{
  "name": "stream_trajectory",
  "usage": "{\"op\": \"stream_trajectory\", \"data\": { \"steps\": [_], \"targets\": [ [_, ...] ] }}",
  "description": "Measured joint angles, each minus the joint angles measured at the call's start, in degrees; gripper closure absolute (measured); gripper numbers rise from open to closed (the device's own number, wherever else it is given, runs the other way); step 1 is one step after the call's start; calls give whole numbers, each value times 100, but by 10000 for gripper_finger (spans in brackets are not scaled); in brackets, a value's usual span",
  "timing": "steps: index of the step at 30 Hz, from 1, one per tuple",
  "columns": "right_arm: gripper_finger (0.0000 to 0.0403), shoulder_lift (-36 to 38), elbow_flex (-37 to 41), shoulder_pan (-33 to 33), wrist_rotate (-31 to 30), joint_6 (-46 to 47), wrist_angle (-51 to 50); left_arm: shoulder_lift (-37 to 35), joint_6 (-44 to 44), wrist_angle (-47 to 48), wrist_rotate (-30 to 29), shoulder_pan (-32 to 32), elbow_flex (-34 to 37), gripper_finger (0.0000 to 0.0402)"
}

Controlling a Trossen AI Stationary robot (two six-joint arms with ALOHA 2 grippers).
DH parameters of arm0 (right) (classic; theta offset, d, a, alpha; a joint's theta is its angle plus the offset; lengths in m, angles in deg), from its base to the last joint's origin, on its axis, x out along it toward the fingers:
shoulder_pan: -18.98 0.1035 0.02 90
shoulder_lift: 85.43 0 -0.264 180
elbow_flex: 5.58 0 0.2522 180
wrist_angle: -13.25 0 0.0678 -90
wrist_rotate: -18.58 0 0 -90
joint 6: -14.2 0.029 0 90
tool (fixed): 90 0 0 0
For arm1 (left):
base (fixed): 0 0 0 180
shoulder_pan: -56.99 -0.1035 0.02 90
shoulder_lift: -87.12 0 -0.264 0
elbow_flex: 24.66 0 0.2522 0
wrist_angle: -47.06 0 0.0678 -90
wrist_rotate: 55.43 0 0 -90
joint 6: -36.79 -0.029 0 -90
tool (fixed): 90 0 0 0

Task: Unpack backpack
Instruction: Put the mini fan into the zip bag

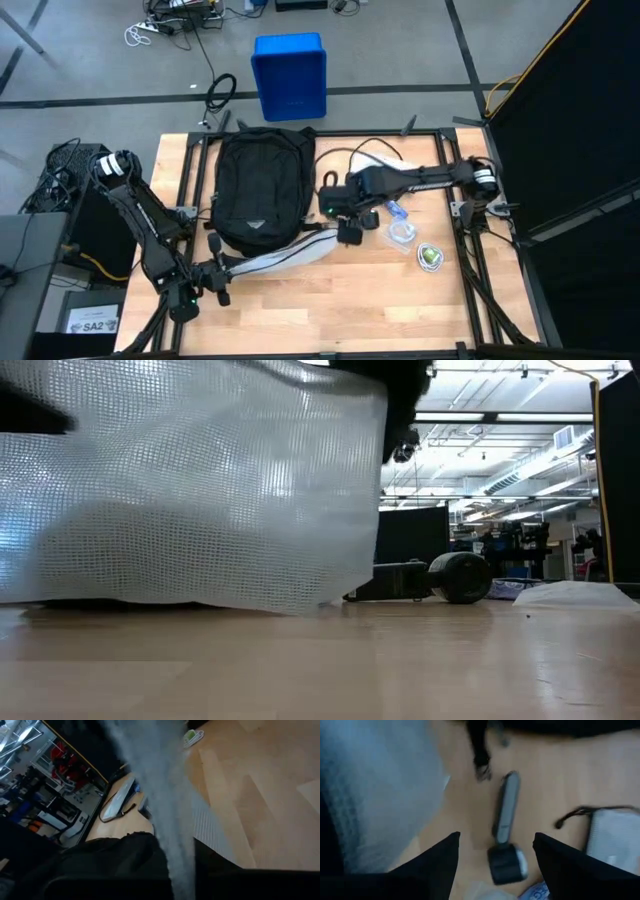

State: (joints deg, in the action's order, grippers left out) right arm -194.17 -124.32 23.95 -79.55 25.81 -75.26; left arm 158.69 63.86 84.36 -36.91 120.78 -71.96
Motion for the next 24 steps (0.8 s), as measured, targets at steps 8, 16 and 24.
{"op": "stream_trajectory", "data": {
  "steps": [8,16,24],
  "targets": [
    [176,47,1351,-206,526,-249,977,4,9,104,173,83,0,402],
    [207,869,2957,-788,788,-159,2319,4,52,109,342,72,0,402],
    [199,1099,3704,-936,1002,-133,3271,4,52,65,340,72,0,402]
  ]
}}
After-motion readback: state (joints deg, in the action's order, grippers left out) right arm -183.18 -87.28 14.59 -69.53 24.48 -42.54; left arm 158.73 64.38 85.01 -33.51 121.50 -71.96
